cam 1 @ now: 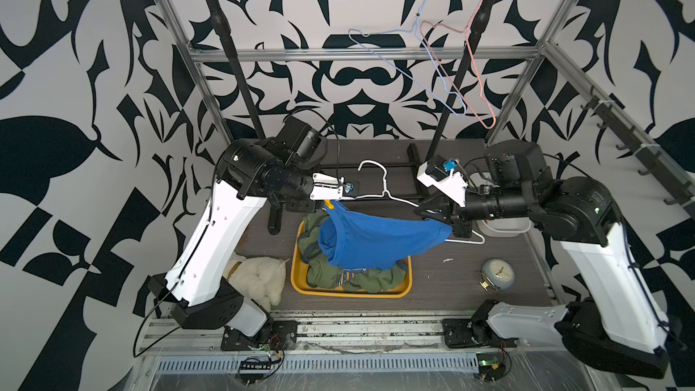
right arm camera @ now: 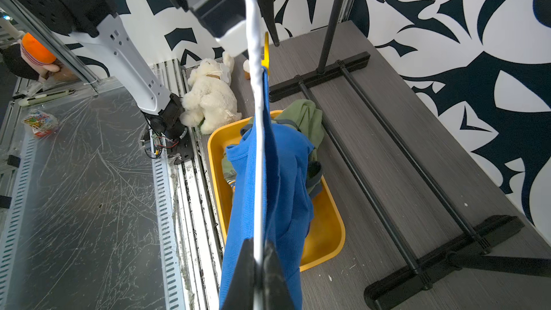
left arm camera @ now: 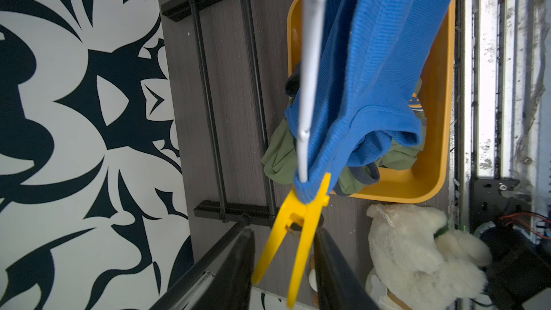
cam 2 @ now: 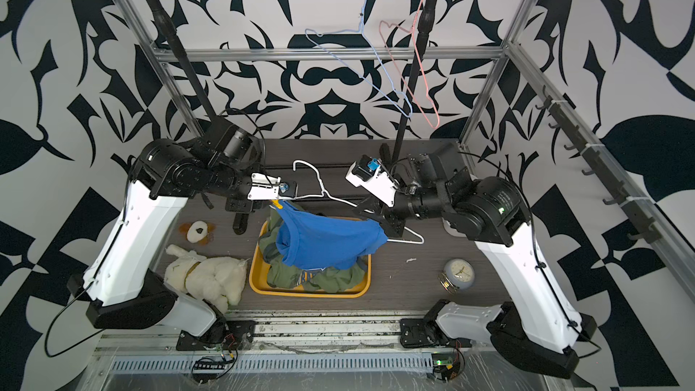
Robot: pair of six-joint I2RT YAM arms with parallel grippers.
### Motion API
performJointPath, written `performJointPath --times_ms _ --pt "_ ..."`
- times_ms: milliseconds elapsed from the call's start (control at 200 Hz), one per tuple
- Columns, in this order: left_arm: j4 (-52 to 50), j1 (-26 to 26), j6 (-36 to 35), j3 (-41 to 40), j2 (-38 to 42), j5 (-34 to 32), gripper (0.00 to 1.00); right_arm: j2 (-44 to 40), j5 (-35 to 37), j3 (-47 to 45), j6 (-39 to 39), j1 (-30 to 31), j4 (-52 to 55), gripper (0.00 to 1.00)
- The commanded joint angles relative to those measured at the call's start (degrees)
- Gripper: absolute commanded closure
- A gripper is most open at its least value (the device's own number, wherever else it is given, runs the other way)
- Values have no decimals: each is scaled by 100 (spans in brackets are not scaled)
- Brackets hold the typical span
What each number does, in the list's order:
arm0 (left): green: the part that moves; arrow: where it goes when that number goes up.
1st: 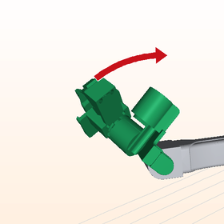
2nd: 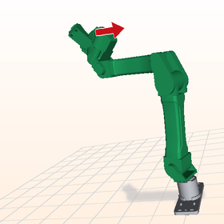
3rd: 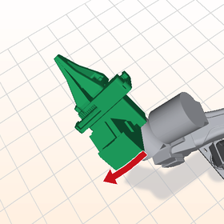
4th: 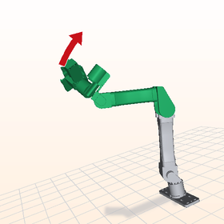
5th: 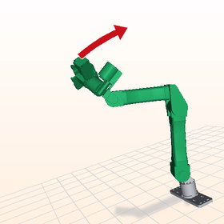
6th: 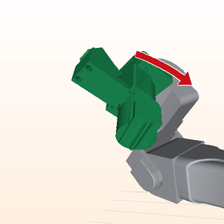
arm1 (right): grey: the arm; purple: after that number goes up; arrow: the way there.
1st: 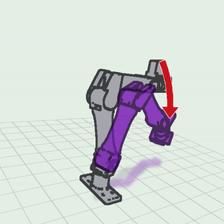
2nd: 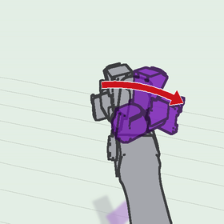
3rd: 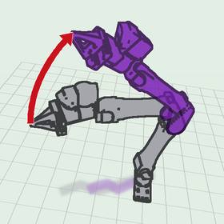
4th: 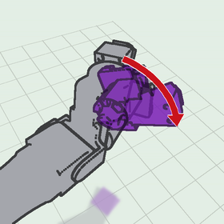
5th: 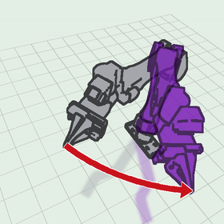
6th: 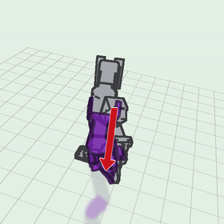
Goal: Remove the clothespins securing tank tops to the hanger
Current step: Remove the clothespin from the hanger.
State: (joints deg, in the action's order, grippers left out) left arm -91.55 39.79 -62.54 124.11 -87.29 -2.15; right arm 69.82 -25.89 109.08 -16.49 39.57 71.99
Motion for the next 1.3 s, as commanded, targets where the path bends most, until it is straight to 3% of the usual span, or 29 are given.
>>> performJointPath --times_ms 0,405,605,865,1000,1295 --pt "-738 20 14 -79 10 13 67 -129 -57 253 -3 -13 -255 100" --pt "-733 64 24 -92 23 -100 78 -100 -39 253 -7 -16 -246 100" --pt "-752 98 58 -124 45 -198 91 -42 13 259 -9 -15 -238 100" --pt "-759 121 96 -94 109 -215 90 83 201 207 3 -11 -241 100" --pt "-770 168 160 -94 213 -232 96 116 576 131 104 -11 -408 100" --pt "-759 187 260 -363 532 -310 100 352 603 49 125 -15 -504 100"
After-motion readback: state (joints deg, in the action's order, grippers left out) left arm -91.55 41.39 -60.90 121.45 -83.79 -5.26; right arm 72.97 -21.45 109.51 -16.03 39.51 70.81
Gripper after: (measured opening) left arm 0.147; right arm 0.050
